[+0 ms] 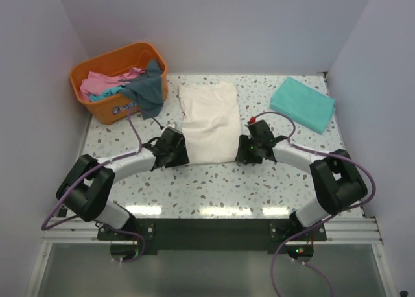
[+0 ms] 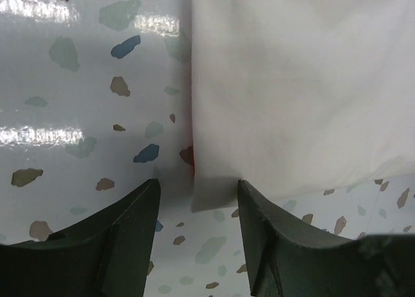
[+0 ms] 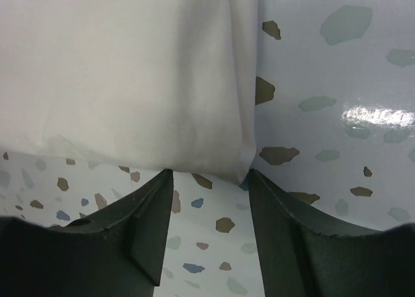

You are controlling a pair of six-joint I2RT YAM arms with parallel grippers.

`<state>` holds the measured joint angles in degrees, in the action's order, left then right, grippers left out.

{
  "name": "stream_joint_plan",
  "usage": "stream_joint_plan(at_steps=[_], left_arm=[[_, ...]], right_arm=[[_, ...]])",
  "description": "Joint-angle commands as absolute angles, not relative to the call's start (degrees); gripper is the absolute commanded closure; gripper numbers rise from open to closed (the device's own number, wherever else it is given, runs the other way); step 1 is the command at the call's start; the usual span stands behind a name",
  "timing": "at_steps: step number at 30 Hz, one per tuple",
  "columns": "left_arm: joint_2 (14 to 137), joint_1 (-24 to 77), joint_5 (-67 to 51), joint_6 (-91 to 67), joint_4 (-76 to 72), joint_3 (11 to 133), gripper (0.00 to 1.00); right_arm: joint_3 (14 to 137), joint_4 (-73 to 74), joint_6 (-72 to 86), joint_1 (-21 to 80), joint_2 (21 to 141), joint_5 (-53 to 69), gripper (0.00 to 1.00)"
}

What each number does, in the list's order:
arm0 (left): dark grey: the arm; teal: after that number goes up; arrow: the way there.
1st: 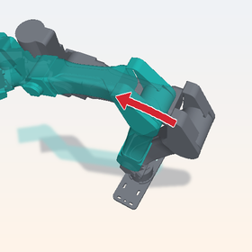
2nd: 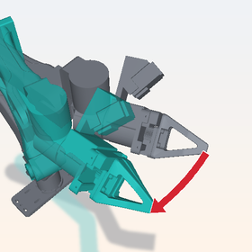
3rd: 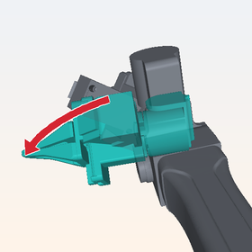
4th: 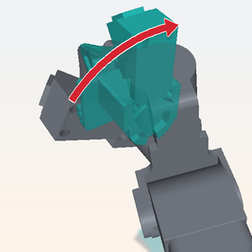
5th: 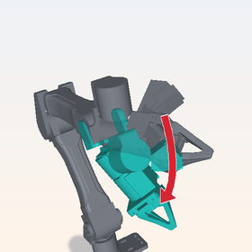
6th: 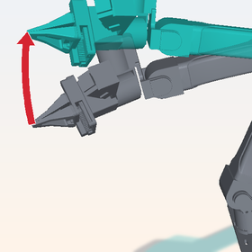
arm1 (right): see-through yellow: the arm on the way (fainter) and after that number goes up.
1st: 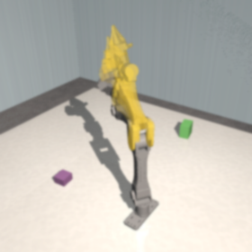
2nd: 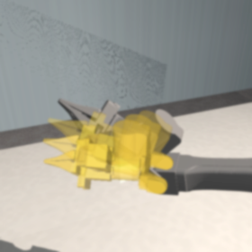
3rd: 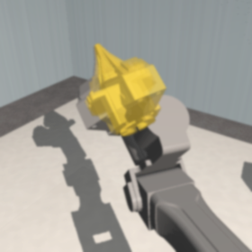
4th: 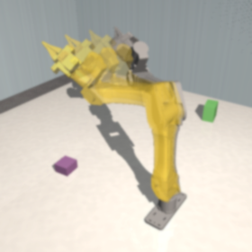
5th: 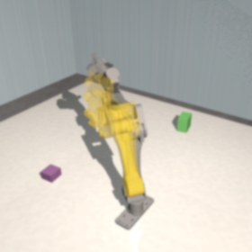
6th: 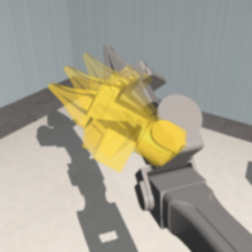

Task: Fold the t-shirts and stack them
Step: Fold the tshirt

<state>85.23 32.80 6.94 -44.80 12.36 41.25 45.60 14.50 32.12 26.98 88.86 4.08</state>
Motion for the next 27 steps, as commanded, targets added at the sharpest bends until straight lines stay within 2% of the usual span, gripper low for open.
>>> stream_joint_plan(at_steps=[1, 2, 4, 5, 7, 9, 11, 12, 15, 19, 23, 24, 27], left_arm=[[87.1, 32.8, 6.6, -46.2, 8.7, 41.0, 0.44], [87.6, 32.8, 6.3, -46.2, 8.4, 41.1, 0.49], [89.1, 32.9, 5.7, -46.2, 8.2, 41.6, 0.52], [89.6, 32.9, 5.8, -46.3, 8.3, 41.8, 0.59], [90.7, 32.9, 5.5, -46.3, 8.1, 42.0, 0.65], [91.1, 33.0, 4.1, -46.3, 7.8, 42.0, 0.78], [91.3, 33.4, 3.1, -46.3, 7.6, 41.7, 0.95], [91.1, 33.7, 3.0, -46.3, 7.7, 41.5, 1.00], [88.8, 35.8, 3.1, -46.7, 9.0, 39.8, 1.00], [82.2, 40.7, 4.0, -48.3, 13.1, 36.6, 1.00], [73.8, 46.4, 2.6, -51.9, 17.4, 32.6, 1.00], [70.1, 47.5, 1.4, -53.9, 19.1, 31.2, 1.00], [62.5, 52.2, 0.3, -57.1, 21.9, 30.4, 1.00]], right_arm=[[45.3, 12.1, 32.5, 26.8, 89.3, 3.8, 0.48], [45.0, 11.6, 32.5, 26.8, 89.5, 3.6, 0.51], [44.7, 11.2, 32.6, 26.8, 90.1, 3.6, 0.56], [44.8, 11.0, 32.3, 26.8, 90.3, 3.9, 0.58], [44.6, 10.6, 32.0, 26.8, 91.1, 4.7, 0.63], [43.7, 10.5, 32.1, 26.8, 91.4, 4.7, 0.69], [42.9, 9.8, 32.5, 26.9, 91.2, 4.7, 0.74], [42.1, 9.8, 32.5, 26.8, 91.1, 5.1, 0.82], [40.1, 9.9, 32.5, 26.8, 89.0, 7.4, 1.00], [35.3, 15.5, 32.6, 27.1, 80.5, 9.1, 1.00], [28.8, 25.8, 33.4, 28.6, 62.8, 11.7, 1.00], [27.2, 28.4, 33.9, 28.9, 54.3, 13.3, 1.00], [27.0, 39.2, 35.2, 29.0, 39.0, 15.9, 1.00]])
